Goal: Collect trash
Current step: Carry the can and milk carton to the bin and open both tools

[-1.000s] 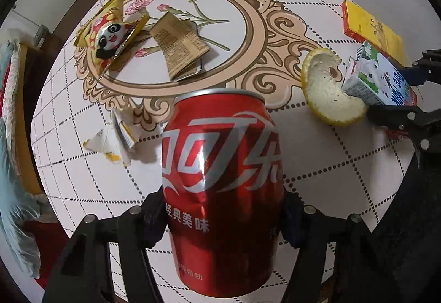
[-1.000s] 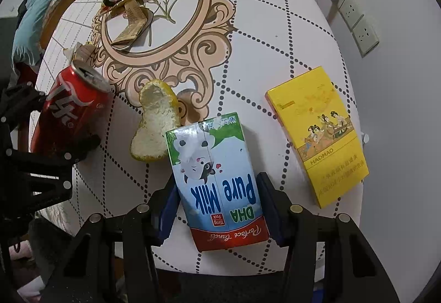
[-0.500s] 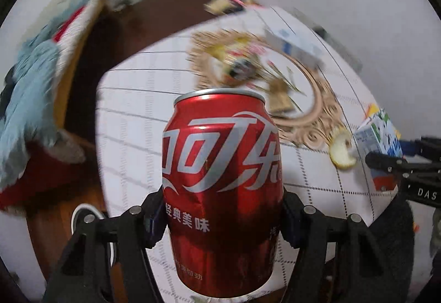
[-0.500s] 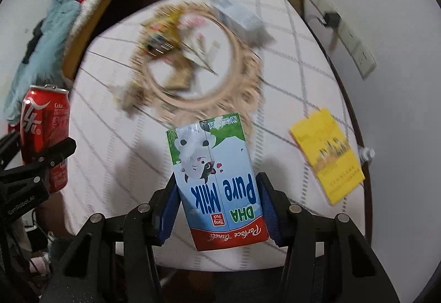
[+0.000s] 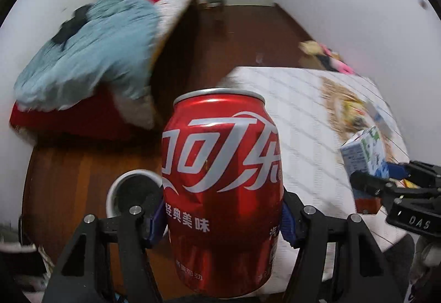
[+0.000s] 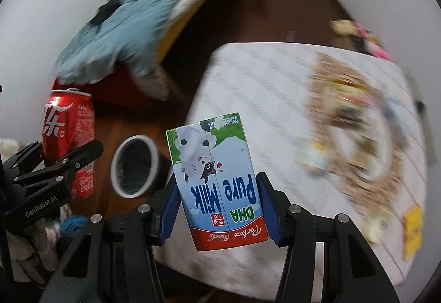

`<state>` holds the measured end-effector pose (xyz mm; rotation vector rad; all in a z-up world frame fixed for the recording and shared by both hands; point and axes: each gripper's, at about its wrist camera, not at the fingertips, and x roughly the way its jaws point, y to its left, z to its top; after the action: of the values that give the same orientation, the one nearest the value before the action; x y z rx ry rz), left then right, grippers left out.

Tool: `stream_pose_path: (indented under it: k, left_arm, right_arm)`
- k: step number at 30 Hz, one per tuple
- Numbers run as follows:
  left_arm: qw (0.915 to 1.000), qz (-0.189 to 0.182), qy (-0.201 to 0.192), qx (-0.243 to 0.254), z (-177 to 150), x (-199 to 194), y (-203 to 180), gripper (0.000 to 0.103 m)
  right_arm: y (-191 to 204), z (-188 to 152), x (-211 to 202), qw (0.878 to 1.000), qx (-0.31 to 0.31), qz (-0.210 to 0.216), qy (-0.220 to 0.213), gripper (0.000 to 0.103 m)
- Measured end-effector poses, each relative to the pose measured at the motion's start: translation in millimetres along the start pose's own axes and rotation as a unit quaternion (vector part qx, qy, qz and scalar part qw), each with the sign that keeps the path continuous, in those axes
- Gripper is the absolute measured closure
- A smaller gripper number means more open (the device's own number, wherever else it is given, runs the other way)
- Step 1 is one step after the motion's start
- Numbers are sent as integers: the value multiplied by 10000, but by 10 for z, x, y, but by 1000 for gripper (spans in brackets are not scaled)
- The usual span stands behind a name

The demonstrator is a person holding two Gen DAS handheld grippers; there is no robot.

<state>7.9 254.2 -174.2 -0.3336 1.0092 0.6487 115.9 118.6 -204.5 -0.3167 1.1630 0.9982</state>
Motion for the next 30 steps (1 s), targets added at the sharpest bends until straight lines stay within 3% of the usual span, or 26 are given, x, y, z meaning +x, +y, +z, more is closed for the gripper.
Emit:
stream_pose_path:
  k: [6, 13, 19, 20, 21, 23, 28, 29, 30]
  left_arm:
    - [9938, 251, 393, -1006, -262, 461, 1236, 40]
    - [9727, 45, 1214, -1979, -691, 1484, 2405, 39]
    - [9509, -115, 1672, -2602, -910, 2183, 2862, 39]
    - [9490, -128, 1687, -2662, -935, 2241, 2902, 35]
    - [9474, -109, 1697, -2710, -950, 2279, 2941, 20]
    - [9430, -52, 1675, -2875, -1054, 2327, 3045, 0]
    - [9362, 409, 1548, -3128, -1240, 2269, 3200, 0]
    - [9353, 557, 1528, -3144, -1274, 2245, 3220, 0]
    - [9338, 759, 1481, -3169, -1319, 2214, 3249, 0]
  right_arm:
    - [1121, 184, 978, 9958, -533, 431, 607, 48]
    - [2011, 147, 2539, 9812, -815, 549, 1661, 48]
    - [2259, 151, 3467, 9717, -785, 500, 2172, 48]
    - [2294, 166, 3583, 9709, -810, 471, 2206, 48]
    - [2310, 175, 3641, 9703, -822, 483, 2225, 48]
    - [2381, 210, 3810, 9682, -871, 484, 2293, 48]
    - [2489, 333, 4173, 9630, -946, 550, 2463, 46]
    - [2511, 350, 4219, 9623, -976, 571, 2472, 39]
    - [2542, 353, 4243, 9624, -1012, 542, 2463, 21]
